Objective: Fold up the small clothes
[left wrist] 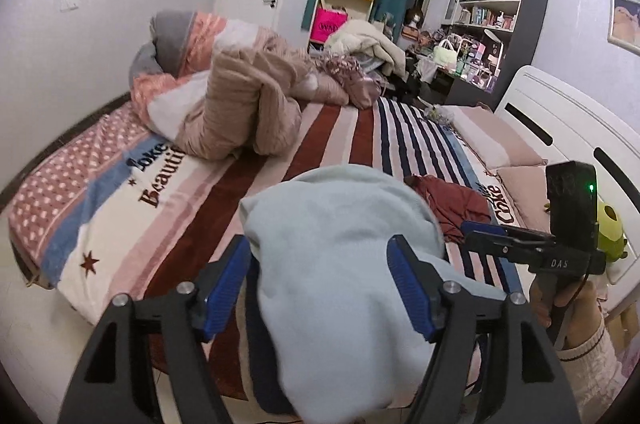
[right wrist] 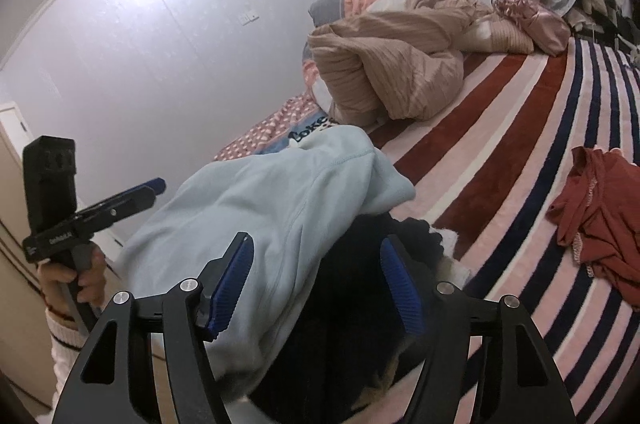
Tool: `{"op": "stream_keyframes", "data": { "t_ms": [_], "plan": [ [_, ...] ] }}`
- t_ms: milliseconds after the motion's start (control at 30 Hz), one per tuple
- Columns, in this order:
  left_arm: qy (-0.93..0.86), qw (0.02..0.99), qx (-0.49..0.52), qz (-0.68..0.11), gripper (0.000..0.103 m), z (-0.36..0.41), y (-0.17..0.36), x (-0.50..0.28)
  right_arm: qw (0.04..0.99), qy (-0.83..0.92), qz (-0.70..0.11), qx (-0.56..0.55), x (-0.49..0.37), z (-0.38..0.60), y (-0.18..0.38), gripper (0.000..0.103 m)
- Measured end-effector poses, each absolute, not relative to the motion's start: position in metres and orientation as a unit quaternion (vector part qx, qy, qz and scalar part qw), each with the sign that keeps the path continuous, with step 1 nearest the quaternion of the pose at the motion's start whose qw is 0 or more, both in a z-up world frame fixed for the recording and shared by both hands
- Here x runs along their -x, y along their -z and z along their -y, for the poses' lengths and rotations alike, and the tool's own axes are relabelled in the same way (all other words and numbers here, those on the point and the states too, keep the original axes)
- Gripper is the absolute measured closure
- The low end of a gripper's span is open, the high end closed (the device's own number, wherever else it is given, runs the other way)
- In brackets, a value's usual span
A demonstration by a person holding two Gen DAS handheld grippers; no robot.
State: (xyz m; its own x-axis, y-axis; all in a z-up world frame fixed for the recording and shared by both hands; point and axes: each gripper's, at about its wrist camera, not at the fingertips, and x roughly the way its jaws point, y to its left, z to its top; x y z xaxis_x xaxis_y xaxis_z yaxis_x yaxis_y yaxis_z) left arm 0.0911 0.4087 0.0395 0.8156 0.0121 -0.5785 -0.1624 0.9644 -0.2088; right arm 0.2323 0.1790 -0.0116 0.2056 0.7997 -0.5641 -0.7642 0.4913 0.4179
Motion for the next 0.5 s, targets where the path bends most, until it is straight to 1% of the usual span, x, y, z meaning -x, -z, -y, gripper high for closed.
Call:
{"op": "stream_keyframes", "data": {
  "t_ms": [133,167,267,433,467,500],
  "plan": [
    [-0.056,0.955,0.112,-0.268,0.035,-0.371,-0.05,-0.067,0.786,-0.503,-0.358,-0.023,-0.213,-0.148,0.008,0.039],
    [-0.058,0.957,0.107,-0.264,0.035,-0.362,-0.05,-0.064,0.79,-0.501,-0.353,-0.022,-0.207,-0.137,0.007,0.039],
    [-0.067,0.965,0.083,-0.241,0.028,-0.326,-0.05,-0.053,0.805,-0.489,-0.334,-0.024,-0.188,-0.101,0.008,0.037],
    [-0.066,0.972,0.068,-0.213,0.026,-0.263,-0.037,-0.044,0.832,-0.459,-0.31,-0.014,-0.157,-0.035,0.01,0.034],
    [-0.073,0.974,0.069,-0.202,0.022,-0.248,-0.032,-0.042,0.84,-0.451,-0.302,-0.01,-0.15,-0.02,0.01,0.033],
    [-0.081,0.976,0.068,-0.191,0.017,-0.234,-0.028,-0.04,0.847,-0.442,-0.294,-0.005,-0.143,-0.007,0.01,0.03]
  ]
}}
